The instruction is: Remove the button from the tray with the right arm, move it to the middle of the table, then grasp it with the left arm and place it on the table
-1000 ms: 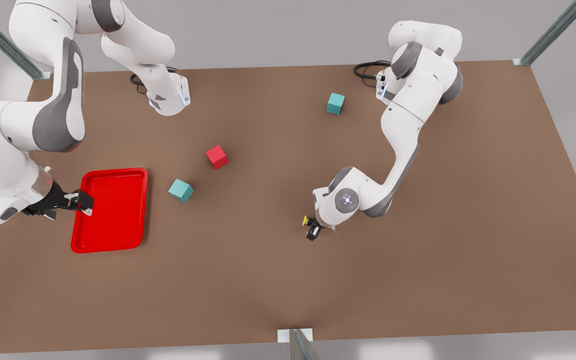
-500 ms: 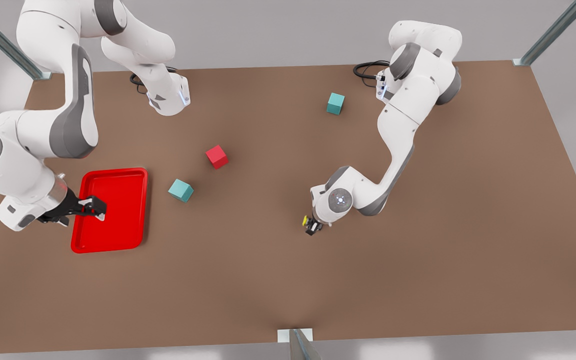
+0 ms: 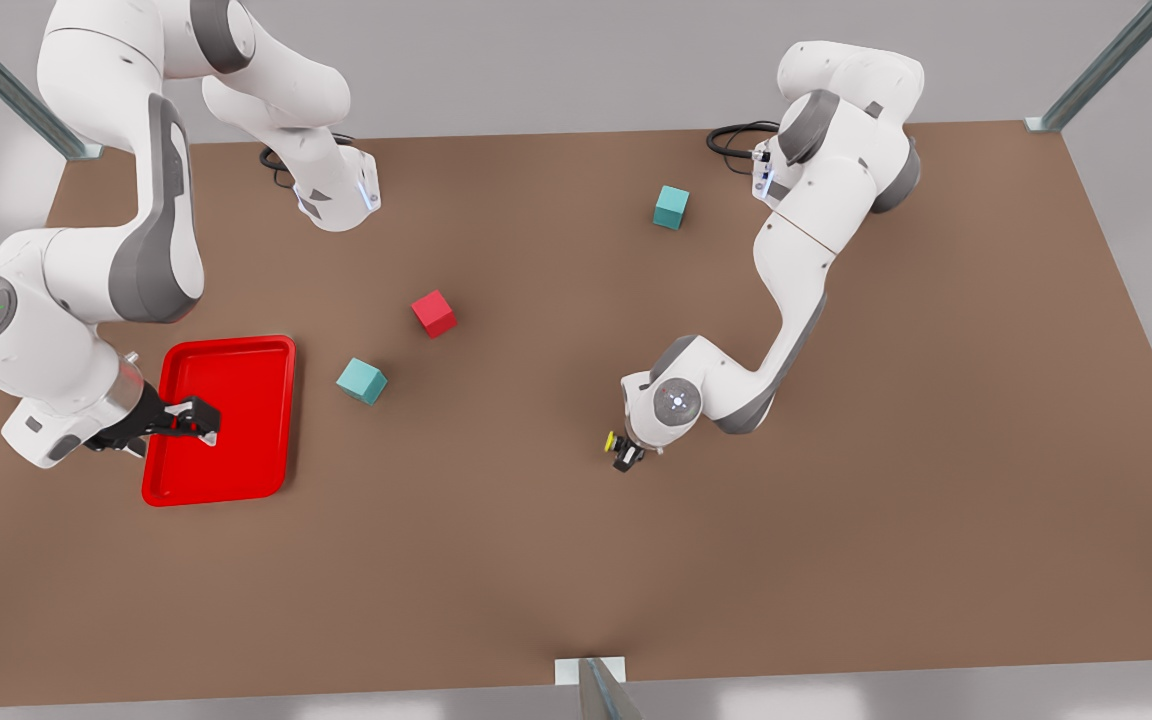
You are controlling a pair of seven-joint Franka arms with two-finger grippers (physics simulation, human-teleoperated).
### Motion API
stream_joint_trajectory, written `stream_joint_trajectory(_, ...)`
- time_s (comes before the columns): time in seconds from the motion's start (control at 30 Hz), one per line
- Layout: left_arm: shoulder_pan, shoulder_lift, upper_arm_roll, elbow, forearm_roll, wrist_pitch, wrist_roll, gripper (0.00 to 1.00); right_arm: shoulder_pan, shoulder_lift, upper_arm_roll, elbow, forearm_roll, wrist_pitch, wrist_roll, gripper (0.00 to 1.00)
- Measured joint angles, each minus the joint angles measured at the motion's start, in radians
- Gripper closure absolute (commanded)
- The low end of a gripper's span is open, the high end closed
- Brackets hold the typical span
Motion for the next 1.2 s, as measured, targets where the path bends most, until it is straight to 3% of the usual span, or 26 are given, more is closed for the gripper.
stream_joint_trajectory(0.87, 0.005, 0.019, 0.002, 0.0, 0.038, 0.036, -0.041, 0.01, -0.016, -0.028, -0.001, 0.011, 0.001, -0.048, 0.0, 0.0)
stream_joint_trajectory(0.93, 0.005, 0.019, 0.002, 0.001, 0.039, 0.036, -0.047, 0.13, -0.012, -0.039, -0.001, 0.013, 0.002, -0.06, 0.0, 0.0)
stream_joint_trajectory(1.07, 0.002, 0.019, 0.002, 0.001, 0.041, 0.037, -0.058, 0.2, -0.004, -0.038, 0.0, 0.012, 0.001, -0.075, 0.0, 0.0)
stream_joint_trajectory(1.13, 0.0, 0.019, 0.002, 0.001, 0.042, 0.038, -0.063, 0.36, -0.006, -0.035, 0.0, 0.008, 0.001, -0.08, 0.0, 0.0)
stream_joint_trajectory(1.2, -0.002, 0.019, 0.002, 0.001, 0.044, 0.038, -0.067, 0.44, -0.009, -0.033, 0.0, 0.003, 0.001, -0.084, 0.0, 0.0)
